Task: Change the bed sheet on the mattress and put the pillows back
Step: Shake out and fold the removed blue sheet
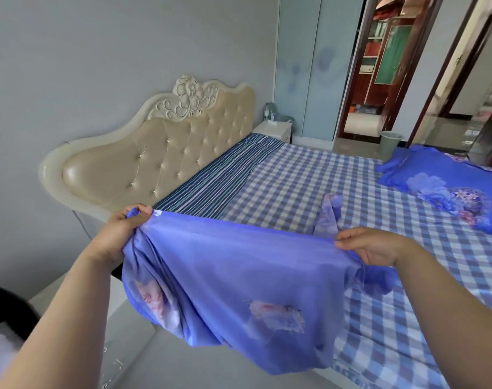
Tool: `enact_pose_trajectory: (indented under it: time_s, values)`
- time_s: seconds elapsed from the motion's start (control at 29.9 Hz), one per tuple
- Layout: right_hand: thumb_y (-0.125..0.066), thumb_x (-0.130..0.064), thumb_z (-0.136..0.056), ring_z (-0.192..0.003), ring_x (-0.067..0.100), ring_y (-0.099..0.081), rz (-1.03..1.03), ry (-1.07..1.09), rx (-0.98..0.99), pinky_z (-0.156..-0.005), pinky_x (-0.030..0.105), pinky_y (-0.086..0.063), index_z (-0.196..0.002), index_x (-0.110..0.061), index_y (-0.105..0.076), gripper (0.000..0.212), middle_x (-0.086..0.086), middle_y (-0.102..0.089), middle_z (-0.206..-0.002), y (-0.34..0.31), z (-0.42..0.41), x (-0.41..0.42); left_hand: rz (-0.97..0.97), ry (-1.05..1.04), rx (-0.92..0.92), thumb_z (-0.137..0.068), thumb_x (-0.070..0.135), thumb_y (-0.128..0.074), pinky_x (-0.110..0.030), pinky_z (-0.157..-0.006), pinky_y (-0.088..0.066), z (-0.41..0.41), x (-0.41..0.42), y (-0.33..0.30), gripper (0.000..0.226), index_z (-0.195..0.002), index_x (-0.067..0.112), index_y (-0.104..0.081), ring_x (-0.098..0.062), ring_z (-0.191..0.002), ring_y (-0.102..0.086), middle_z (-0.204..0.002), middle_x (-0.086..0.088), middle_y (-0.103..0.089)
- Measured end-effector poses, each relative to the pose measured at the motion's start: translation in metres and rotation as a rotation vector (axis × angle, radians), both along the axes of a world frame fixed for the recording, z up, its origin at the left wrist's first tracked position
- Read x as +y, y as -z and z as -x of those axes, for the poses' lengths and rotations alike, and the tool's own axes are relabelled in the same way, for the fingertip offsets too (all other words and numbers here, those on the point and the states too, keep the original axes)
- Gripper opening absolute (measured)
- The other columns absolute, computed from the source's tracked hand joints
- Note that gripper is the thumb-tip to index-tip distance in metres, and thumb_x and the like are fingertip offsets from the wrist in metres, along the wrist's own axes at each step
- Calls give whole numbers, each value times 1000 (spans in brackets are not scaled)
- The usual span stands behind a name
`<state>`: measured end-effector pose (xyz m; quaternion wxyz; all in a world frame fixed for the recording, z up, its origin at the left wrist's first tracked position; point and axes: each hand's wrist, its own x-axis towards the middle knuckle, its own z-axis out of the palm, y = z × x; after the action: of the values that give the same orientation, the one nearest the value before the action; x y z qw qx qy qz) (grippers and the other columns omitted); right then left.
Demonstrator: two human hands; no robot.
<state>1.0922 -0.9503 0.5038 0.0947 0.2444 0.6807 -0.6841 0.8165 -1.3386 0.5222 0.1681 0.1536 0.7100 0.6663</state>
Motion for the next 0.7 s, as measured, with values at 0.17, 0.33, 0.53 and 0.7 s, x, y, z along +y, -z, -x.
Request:
enact_pose_trajectory:
  time_s: [0.17, 0.33, 0.53, 0.7]
  values:
    - [-69, -25, -84, -76, 19, -53, -719, 230, -62, -71, 27, -38, -66, -12, -61, 24, 3, -58, -71, 18, 57, -24, 582, -245, 215, -82, 7, -58, -28, -73, -37, 1, 57, 19, 24, -105, 8, -63, -22, -77, -51, -82, -9, -61]
    - [-71, -24, -83, -55, 3, -45, -682, 106, 193, -58, 18, -37, -61, -22, -59, 25, -11, -54, -53, -4, 87, -91, 450, 442, 420, -84, 17, -70, -7, -73, -42, -70, 121, -5, 52, -127, 37, -48, 2, -78, -58, -86, 17, -63]
    - [-72, -27, -82, -83, 20, -63, -690, -90, 329, -78, 33, -49, -71, -24, -68, 13, 7, -70, -85, -30, 85, -112, 545, 800, 471, -84, 28, -71, -16, -67, -45, -86, 147, -9, 19, -84, 13, -61, 2, -62, -52, -71, 10, -58]
    - [-66, -18, -88, -58, -5, -51, -558, -111, 352, -59, 11, -41, -86, -22, -55, 12, -9, -59, -71, -23, 72, -102, 571, 719, 584, -89, 34, -64, -15, -52, -30, -85, 144, -14, 43, -58, 18, -39, -4, -49, -34, -54, 11, -35]
